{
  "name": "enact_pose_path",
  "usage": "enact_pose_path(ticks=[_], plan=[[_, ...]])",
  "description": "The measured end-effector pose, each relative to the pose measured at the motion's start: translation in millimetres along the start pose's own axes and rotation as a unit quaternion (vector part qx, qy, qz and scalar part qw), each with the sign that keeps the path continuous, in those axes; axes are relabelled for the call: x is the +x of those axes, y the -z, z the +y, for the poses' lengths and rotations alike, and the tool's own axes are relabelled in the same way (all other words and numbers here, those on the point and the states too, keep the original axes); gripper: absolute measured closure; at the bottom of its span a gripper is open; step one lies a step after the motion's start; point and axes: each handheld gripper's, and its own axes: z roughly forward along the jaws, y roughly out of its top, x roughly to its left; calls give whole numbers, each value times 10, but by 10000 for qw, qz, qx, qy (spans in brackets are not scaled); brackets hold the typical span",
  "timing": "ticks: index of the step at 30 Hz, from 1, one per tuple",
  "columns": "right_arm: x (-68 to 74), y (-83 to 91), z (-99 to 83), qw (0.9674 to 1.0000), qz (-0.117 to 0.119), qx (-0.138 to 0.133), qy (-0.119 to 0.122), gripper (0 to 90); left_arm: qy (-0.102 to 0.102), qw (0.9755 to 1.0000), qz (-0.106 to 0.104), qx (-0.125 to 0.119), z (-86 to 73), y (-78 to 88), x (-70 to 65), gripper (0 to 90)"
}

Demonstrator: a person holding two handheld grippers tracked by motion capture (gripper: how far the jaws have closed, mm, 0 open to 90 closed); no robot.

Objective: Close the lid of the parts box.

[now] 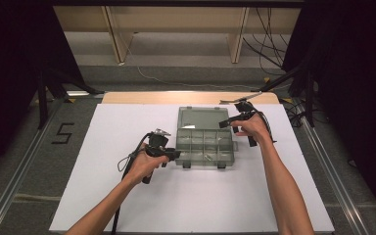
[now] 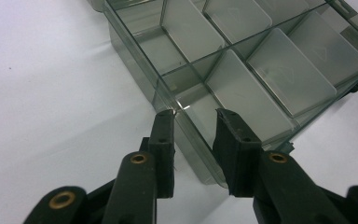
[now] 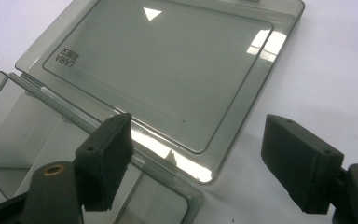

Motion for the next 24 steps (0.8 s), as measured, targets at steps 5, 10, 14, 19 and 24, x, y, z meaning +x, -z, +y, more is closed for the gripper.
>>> enact_pose_path(ticks=[5, 10, 14, 19, 24], plan=[[-23, -33, -3, 9999, -28, 16, 109, 278, -5, 10000, 1, -6, -1, 0, 0, 679], [-26, -50, -1, 10000, -1, -26, -4, 308, -41, 10000, -13, 15, -1, 4, 3, 680], [-13, -76, -14, 9998, -14, -5, -197, 325, -50, 10000, -8, 0, -2, 2, 3, 679], [-23, -88, -5, 9999, 29, 7, -115, 342, -59, 10000, -18, 9, -1, 4, 6, 679], [-9, -99, -8, 9994, -33, 42, -345, 352, -75, 10000, -7, -10, -2, 2, 3, 679]])
